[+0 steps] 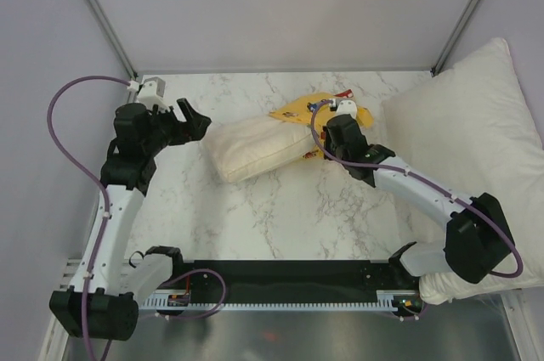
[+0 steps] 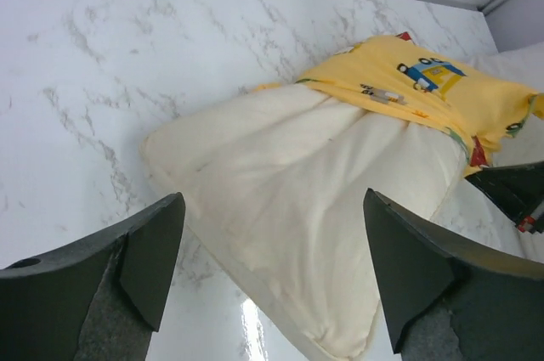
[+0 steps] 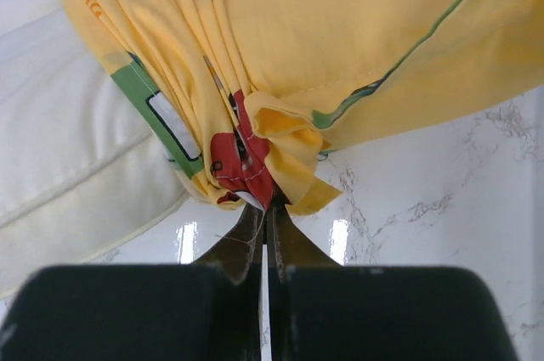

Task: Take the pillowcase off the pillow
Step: Pull out the pillow

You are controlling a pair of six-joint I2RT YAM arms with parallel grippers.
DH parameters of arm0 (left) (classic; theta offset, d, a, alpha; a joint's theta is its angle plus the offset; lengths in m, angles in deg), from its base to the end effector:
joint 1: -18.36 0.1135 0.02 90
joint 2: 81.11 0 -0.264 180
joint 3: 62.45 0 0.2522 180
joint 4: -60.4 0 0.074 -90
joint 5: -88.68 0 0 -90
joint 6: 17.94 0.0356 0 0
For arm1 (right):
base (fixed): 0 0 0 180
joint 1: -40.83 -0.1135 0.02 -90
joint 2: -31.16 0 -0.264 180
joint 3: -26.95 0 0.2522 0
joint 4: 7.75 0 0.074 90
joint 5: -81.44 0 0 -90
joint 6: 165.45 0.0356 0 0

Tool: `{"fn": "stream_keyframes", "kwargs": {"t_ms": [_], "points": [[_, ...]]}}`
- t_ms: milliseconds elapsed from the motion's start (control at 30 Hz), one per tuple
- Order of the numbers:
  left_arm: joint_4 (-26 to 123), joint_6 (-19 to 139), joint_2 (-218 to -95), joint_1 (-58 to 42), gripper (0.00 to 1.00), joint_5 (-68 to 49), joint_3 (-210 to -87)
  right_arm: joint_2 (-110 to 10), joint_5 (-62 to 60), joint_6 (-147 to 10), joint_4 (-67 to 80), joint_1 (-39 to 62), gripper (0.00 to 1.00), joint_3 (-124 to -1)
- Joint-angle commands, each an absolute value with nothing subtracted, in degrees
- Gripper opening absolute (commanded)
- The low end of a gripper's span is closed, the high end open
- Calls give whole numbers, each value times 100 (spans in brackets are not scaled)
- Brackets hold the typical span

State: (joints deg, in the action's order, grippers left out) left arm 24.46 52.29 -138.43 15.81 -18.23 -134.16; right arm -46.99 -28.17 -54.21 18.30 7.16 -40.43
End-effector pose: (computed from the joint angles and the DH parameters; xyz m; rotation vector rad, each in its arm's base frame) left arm 0.2216 -0.0202 0.3587 -0.0974 1.9665 -0.5436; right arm 0.2560 0.1562 0.2603 -0.0483 2.1750 0.1678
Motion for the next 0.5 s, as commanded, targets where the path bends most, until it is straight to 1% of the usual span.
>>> {"fn": "stream_keyframes", "kwargs": {"t_ms": [0,33,67,167,267,367,467], "points": [[2782,6097,-13332,1057,92,-1116,-13668,-4749,-3193,-5356,1621,480,0,-4305],[2818,6211,-13331,836,99,-1117,-13641,-4793,-3193,-5347,1612,436,0,-4341],[2870,6500,-13358,329,100,-1247,-13615,-4811,-3193,-5339,1586,401,0,-4402],[2880,6888,-13533,-630,100,-1283,-13650,-4873,-3150,-5321,1568,313,0,-4542],[2888,7195,-13761,-1134,100,-1153,-13720,-4899,-3018,-5251,1524,295,0,-4613],[2915,7993,-14068,-1905,100,-899,-13729,-4829,-2869,-5146,1419,286,0,-4552],[2985,8295,-14454,-2163,100,-1081,-13712,-4706,-2702,-5058,1331,286,0,-4473]]}}
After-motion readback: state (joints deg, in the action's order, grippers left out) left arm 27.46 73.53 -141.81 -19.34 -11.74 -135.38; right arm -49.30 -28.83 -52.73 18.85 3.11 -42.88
